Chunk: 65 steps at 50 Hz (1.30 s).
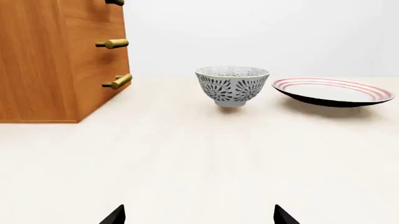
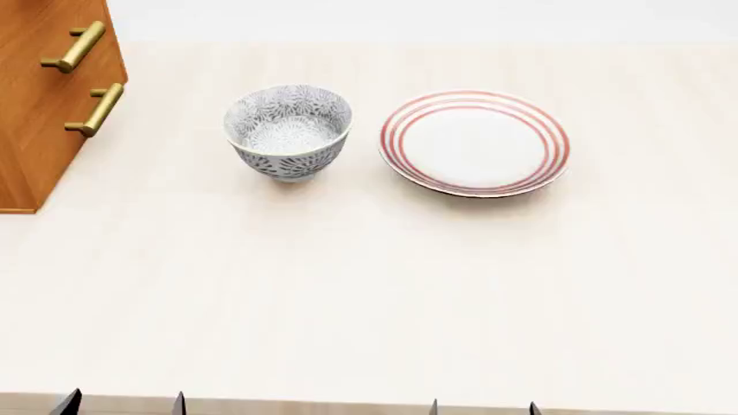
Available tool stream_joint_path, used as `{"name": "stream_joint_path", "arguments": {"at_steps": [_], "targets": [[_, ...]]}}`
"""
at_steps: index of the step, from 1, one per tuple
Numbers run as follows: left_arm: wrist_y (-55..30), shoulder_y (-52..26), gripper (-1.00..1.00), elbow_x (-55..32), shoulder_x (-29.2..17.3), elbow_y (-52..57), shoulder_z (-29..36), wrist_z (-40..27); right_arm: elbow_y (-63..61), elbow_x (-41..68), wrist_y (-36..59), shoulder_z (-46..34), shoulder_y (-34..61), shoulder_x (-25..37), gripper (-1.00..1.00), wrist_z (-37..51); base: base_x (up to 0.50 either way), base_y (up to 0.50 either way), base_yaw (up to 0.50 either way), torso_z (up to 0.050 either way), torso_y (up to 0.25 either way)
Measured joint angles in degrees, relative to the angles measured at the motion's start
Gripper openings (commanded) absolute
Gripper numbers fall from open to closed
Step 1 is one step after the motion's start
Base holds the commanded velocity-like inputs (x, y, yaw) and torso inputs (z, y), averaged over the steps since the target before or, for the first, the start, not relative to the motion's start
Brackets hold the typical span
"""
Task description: Open the top drawer of the cabinet.
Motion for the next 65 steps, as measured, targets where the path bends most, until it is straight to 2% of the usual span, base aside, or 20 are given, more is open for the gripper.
{"name": "stream_joint_path", "arguments": {"at_steps": [35, 65], "targets": [[-1.05, -0.03, 1.0, -3.62, -3.86, 0.47, 4.75, -3.94, 0.15, 3.28, 0.14, -4.62, 0.02, 3.73, 1.0, 4.62, 0.0, 0.0, 0.0, 0.0, 0.0], [1.04, 0.25, 1.0, -6.73, -6.1, 0.7, 7.34, -4.51, 0.37, 5.19, -0.08, -7.05, 0.26, 5.73, 1.0, 7.08, 0.0, 0.0, 0.0, 0.049, 0.0]]}}
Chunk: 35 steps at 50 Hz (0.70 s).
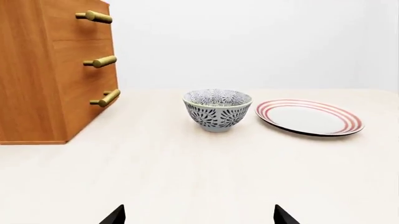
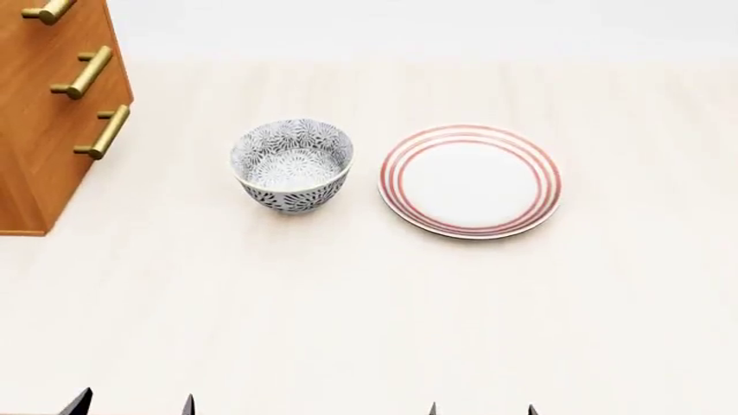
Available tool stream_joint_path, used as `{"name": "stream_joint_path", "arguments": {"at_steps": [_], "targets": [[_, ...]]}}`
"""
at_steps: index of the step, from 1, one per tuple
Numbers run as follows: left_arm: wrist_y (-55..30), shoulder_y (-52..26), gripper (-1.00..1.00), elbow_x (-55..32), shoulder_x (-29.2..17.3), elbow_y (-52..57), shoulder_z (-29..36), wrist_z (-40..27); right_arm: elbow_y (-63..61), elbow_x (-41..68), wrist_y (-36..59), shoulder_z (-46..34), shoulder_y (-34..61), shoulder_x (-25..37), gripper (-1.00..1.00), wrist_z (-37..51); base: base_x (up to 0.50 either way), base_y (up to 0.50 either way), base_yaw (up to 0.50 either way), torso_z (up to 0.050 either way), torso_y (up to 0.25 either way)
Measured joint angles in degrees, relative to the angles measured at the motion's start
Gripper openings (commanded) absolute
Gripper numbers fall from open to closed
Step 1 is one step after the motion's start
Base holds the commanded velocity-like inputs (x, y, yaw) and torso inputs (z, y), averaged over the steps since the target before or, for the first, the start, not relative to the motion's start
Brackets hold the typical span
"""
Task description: Open the top drawer of the cabinet.
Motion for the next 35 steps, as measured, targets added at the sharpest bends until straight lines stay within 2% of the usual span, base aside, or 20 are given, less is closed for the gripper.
{"name": "stream_joint_path", "arguments": {"at_steps": [17, 35], "targets": [[0.28, 0.04, 1.0, -0.7, -0.84, 0.26, 1.05, -0.98, -0.02, 0.76, 0.16, -1.14, 0.1, 0.92, 1.0, 1.12, 0.0, 0.0, 0.0, 0.05, 0.0], [0.29, -0.19, 1.0, -1.17, -1.54, 0.09, 2.05, -2.04, -0.07, 1.55, 0.58, -2.13, 0.34, 1.72, 1.0, 2.06, 0.46, 0.0, 0.0, 0.0, 0.0]]}}
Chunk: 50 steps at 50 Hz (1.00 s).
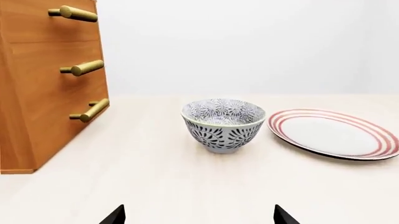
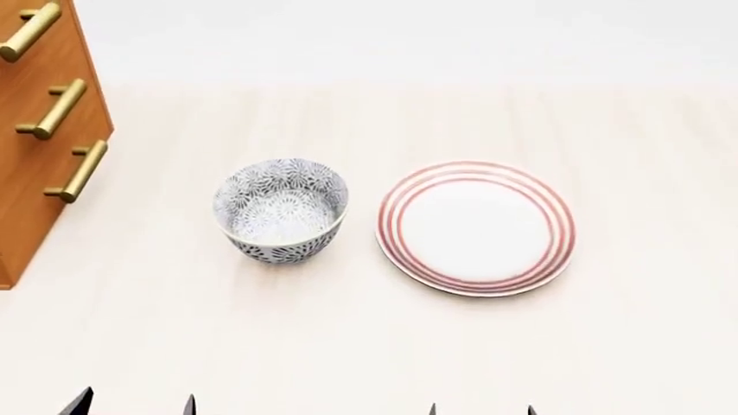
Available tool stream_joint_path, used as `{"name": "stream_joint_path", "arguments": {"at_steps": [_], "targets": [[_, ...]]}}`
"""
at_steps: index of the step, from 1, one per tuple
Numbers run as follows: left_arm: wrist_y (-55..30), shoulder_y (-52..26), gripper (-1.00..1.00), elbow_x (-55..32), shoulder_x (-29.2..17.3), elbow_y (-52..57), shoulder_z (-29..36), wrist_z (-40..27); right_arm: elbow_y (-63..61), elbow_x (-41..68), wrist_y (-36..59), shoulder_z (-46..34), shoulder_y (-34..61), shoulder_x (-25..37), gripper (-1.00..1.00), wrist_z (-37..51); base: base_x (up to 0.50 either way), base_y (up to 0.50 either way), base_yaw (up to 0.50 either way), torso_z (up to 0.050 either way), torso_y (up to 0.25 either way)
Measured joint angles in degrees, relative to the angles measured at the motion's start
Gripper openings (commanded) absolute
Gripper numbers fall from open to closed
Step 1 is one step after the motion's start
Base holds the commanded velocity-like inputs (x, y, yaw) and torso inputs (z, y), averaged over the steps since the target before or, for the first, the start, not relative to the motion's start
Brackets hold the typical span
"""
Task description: Open the top drawer of the cabinet.
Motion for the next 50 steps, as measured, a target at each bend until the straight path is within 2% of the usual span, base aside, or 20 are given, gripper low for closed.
{"name": "stream_joint_path", "arguments": {"at_steps": [43, 50], "targets": [[0.72, -0.33, 1.0, -1.29, -1.4, -0.41, 1.93, -1.68, 0.33, 1.54, -0.46, -1.89, 0.34, 1.47, 1.0, 1.55, 0.5, 0.0, 0.0, 0.0, 0.0], [0.83, -0.36, 1.0, -1.46, -1.6, -0.5, 2.23, -1.89, 0.42, 1.72, -0.69, -2.14, 0.37, 1.67, 1.0, 1.79, 0.05, 0.0, 0.0, 0.0, 0.0]]}}
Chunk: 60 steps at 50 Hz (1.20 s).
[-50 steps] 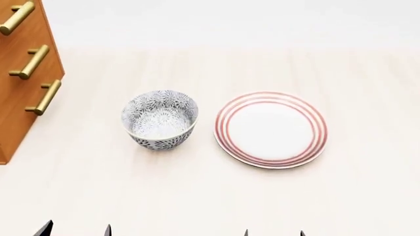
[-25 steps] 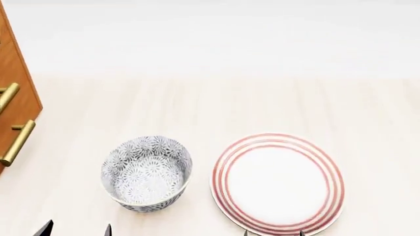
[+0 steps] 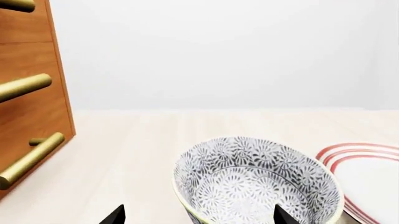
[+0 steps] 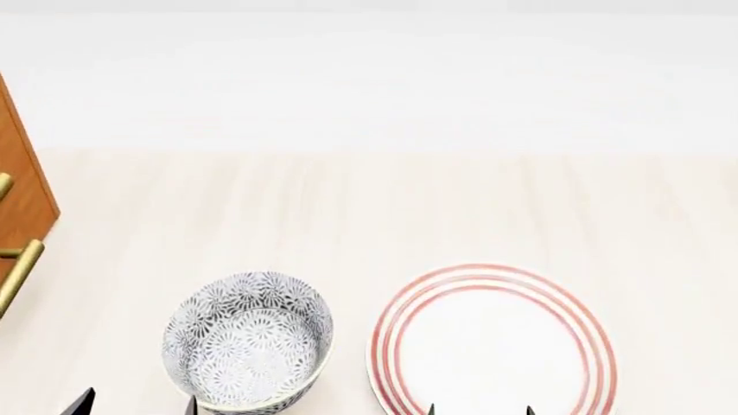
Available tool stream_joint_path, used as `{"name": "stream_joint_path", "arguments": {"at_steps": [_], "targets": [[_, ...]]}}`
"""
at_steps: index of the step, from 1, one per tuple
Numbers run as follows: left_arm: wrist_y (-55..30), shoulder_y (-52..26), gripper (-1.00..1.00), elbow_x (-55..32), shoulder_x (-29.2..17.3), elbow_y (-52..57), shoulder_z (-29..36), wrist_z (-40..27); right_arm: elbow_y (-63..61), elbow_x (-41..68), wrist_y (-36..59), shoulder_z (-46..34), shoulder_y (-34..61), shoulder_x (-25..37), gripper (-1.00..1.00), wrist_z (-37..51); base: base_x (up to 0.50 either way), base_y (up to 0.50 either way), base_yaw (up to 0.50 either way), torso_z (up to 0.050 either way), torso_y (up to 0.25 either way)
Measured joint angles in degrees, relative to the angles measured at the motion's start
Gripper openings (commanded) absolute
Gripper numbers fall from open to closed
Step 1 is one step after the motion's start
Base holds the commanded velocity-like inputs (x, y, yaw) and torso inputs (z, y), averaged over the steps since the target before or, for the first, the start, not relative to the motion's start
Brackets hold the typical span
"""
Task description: Open the top drawer of the cabinet.
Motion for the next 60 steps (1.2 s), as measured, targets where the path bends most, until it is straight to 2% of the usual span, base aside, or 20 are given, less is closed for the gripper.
{"name": "stream_joint_path", "arguments": {"at_steps": [26, 45, 60], "targets": [[-0.27, 0.07, 1.0, -0.74, -0.79, 0.58, 0.95, -0.91, -0.05, 0.4, -0.66, -1.12, -0.03, 0.79, 1.0, 0.73, 0.0, 0.45, 0.0, 0.0, 0.0], [-2.27, -1.05, 1.0, 0.28, -1.68, 0.15, 2.4, -1.67, 0.39, 1.05, -0.37, -1.8, 0.32, 1.15, 1.0, 1.15, 0.0, 0.0, 0.0, 0.0, 0.0], [-11.32, -9.93, 1.0, 12.08, -4.19, -3.98, 7.97, -5.04, 0.3, 1.88, 0.07, -2.0, 0.45, 1.49, 1.0, 1.56, 0.0, 0.0, 0.0, 0.0, 0.0]]}}
